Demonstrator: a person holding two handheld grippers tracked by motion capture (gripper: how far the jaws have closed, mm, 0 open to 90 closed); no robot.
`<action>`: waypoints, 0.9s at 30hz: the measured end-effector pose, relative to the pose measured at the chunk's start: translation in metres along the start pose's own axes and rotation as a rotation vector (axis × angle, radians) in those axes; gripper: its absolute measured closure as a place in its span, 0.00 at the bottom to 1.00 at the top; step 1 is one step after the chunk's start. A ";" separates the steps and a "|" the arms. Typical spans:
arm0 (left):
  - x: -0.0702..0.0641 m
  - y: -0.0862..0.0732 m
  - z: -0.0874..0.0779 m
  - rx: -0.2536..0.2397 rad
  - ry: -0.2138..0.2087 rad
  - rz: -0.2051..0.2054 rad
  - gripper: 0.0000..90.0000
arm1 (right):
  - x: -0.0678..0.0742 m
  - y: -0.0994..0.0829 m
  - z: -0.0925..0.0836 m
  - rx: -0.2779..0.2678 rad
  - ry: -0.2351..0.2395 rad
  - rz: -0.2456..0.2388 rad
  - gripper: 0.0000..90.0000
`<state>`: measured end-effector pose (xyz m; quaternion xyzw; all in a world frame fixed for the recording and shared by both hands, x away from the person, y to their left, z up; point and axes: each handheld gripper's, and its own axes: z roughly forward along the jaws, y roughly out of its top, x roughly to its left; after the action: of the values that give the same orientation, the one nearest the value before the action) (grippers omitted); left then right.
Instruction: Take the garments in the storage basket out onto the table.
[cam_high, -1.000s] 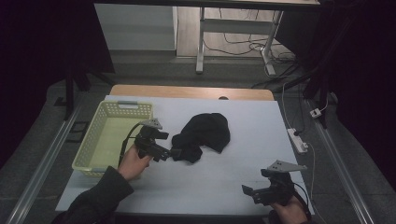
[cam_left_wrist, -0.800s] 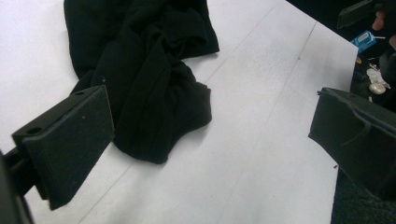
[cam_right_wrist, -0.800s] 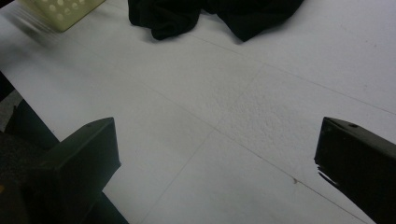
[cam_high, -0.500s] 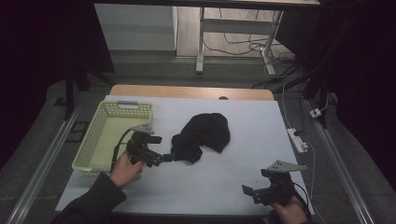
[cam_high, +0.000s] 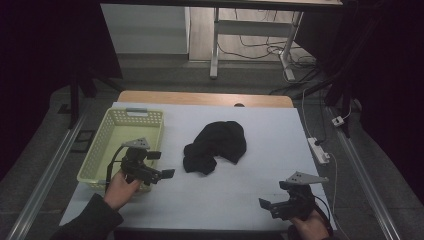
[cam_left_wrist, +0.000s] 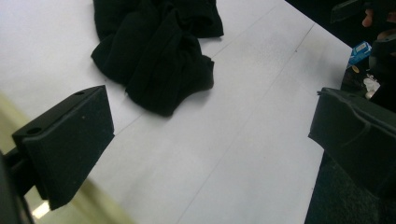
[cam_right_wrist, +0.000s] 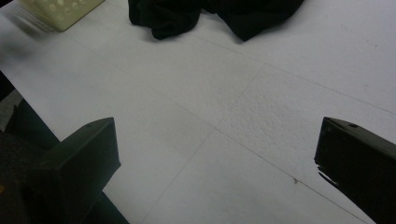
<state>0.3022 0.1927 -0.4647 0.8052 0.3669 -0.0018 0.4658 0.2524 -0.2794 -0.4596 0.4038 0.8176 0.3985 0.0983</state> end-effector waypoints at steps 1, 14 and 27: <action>0.000 -0.002 -0.002 -0.001 0.005 -0.003 0.00 | 0.000 0.000 0.000 0.000 -0.001 -0.001 0.00; -0.003 -0.025 -0.025 -0.014 0.054 -0.024 0.00 | 0.000 0.000 0.000 0.000 -0.001 -0.002 0.00; -0.004 -0.049 -0.048 -0.030 0.086 -0.061 0.00 | 0.000 0.000 0.000 -0.001 -0.002 0.003 0.00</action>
<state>0.2539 0.2407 -0.4726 0.7859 0.4108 0.0242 0.4616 0.2524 -0.2791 -0.4597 0.4054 0.8168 0.3984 0.0987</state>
